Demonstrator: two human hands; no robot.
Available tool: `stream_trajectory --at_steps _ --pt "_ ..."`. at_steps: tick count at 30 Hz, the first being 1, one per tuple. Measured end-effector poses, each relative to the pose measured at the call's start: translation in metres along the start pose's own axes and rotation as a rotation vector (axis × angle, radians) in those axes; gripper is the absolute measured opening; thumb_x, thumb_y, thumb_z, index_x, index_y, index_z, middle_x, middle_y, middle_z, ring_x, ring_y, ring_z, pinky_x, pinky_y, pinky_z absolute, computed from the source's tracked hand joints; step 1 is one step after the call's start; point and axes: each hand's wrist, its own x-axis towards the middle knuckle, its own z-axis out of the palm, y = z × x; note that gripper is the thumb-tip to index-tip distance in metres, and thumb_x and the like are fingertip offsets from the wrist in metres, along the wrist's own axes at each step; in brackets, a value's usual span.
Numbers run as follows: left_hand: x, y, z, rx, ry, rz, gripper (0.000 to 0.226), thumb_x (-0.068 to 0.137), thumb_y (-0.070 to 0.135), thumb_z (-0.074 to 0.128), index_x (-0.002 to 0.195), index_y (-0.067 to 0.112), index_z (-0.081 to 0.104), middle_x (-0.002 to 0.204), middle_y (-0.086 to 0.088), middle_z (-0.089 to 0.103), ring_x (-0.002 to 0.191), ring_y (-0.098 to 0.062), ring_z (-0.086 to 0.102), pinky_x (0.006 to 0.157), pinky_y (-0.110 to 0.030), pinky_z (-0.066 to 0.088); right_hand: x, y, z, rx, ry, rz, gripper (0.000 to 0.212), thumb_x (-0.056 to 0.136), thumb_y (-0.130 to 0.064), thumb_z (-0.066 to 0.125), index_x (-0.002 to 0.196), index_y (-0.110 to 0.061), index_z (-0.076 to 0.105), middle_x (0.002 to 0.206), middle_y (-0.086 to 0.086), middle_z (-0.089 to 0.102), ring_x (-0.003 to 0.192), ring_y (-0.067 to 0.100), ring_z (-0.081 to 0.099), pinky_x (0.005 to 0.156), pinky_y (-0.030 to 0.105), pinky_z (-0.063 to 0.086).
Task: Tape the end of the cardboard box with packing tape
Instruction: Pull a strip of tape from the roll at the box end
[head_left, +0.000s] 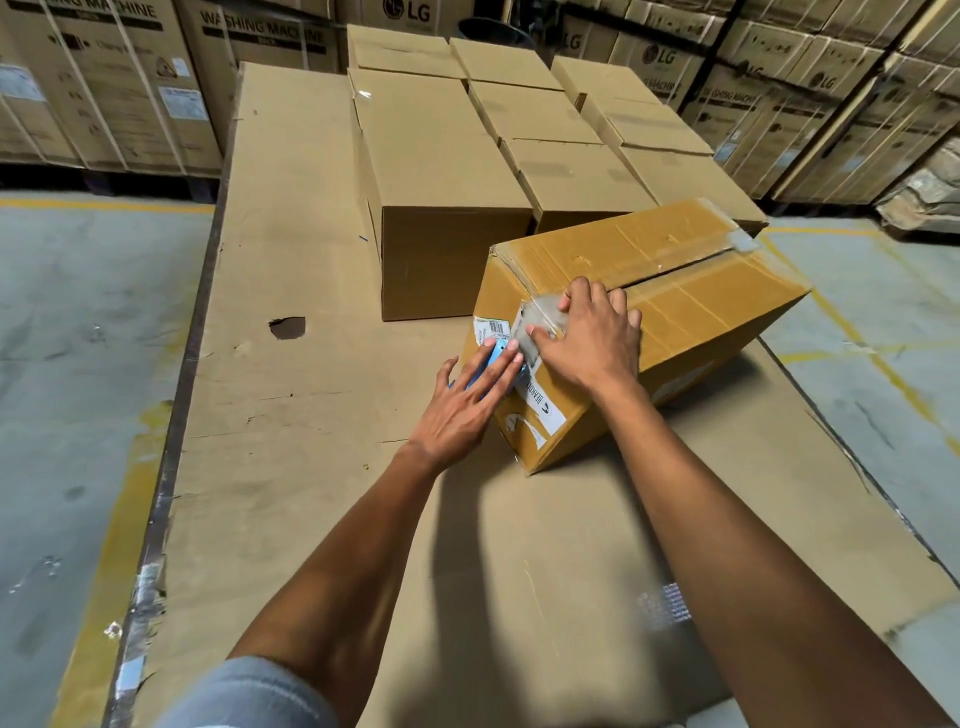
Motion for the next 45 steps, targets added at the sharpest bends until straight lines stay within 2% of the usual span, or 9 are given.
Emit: stream_trajectory --at_steps 6,12,15,22,27,30,34,35,45 --pt "0.001 -0.007 -0.002 0.030 0.010 0.081 0.091 0.100 -0.006 0.053 0.175 0.015 0.006 0.184 -0.001 -0.008 0.170 -0.023 -0.004 0.113 -0.050 0.038 0.001 0.000 -0.001 0.009 -0.006 -0.005 0.056 0.088 -0.068 0.062 0.119 -0.023 0.050 0.128 0.006 0.061 0.122 0.030 0.052 0.098 0.047 0.041" --pt "0.004 -0.007 -0.007 0.003 -0.011 0.099 0.089 0.100 -0.008 0.050 0.175 0.014 0.007 0.184 -0.003 -0.005 0.170 -0.021 -0.006 0.105 -0.051 0.043 0.000 -0.001 -0.002 0.033 0.002 -0.011 0.052 0.089 -0.066 0.063 0.116 -0.023 0.050 0.127 0.006 0.061 0.121 0.029 0.052 0.097 0.047 0.041" --pt "0.005 -0.006 -0.010 0.015 -0.040 0.106 0.083 0.101 -0.004 0.041 0.175 0.012 0.006 0.184 -0.004 -0.005 0.170 -0.023 -0.005 0.098 -0.049 0.049 -0.001 -0.001 -0.003 0.045 0.005 -0.011 0.052 0.089 -0.066 0.063 0.115 -0.023 0.051 0.126 0.007 0.062 0.120 0.030 0.052 0.096 0.047 0.041" --pt "-0.002 0.002 -0.020 0.054 -0.084 0.107 0.080 0.100 0.001 0.030 0.175 0.012 0.002 0.183 -0.008 -0.009 0.170 -0.027 -0.008 0.103 -0.049 0.047 -0.003 -0.001 -0.006 0.056 -0.026 -0.025 0.051 0.089 -0.063 0.066 0.117 -0.024 0.050 0.128 0.005 0.058 0.123 0.029 0.051 0.098 0.049 0.042" --pt "-0.005 0.008 -0.030 0.089 -0.093 0.100 0.079 0.095 0.004 0.010 0.174 0.008 0.007 0.183 -0.011 -0.004 0.170 -0.029 -0.004 0.099 -0.051 0.047 -0.006 -0.001 -0.011 0.020 -0.085 -0.072 0.068 0.076 -0.059 0.080 0.124 -0.025 0.047 0.134 0.007 0.049 0.127 0.030 0.047 0.097 0.049 0.040" --pt "-0.009 0.010 -0.035 0.086 -0.085 0.097 0.081 0.094 0.001 0.017 0.174 0.008 0.006 0.183 -0.012 -0.003 0.170 -0.029 -0.004 0.100 -0.049 0.046 -0.007 -0.001 -0.012 -0.008 -0.115 -0.096 0.079 0.071 -0.057 0.087 0.129 -0.025 0.044 0.137 0.009 0.045 0.128 0.031 0.045 0.098 0.050 0.039" --pt "-0.013 0.009 -0.038 0.038 -0.087 0.074 0.092 0.095 -0.008 0.050 0.174 0.011 0.007 0.183 -0.015 0.003 0.170 -0.030 -0.004 0.106 -0.051 0.045 -0.007 -0.002 -0.015 -0.022 -0.150 -0.107 0.087 0.068 -0.054 0.090 0.134 -0.026 0.041 0.140 0.009 0.042 0.131 0.031 0.043 0.100 0.050 0.038" --pt "-0.013 0.008 -0.038 0.040 -0.086 0.070 0.093 0.095 -0.007 0.053 0.175 0.012 0.008 0.183 -0.015 0.004 0.170 -0.030 -0.004 0.106 -0.051 0.045 -0.007 -0.002 -0.015 -0.030 -0.158 -0.111 0.089 0.067 -0.054 0.091 0.135 -0.026 0.041 0.141 0.009 0.042 0.132 0.031 0.042 0.100 0.051 0.038" --pt "-0.008 0.011 -0.040 0.198 -0.108 0.087 0.081 0.105 0.012 0.049 0.174 0.010 0.008 0.183 -0.016 0.005 0.170 -0.034 0.003 0.104 -0.049 0.046 -0.010 -0.007 -0.014 -0.114 -0.119 -0.140 0.094 0.068 -0.051 0.093 0.140 -0.023 0.038 0.143 0.013 0.041 0.132 0.034 0.044 0.100 0.053 0.041"
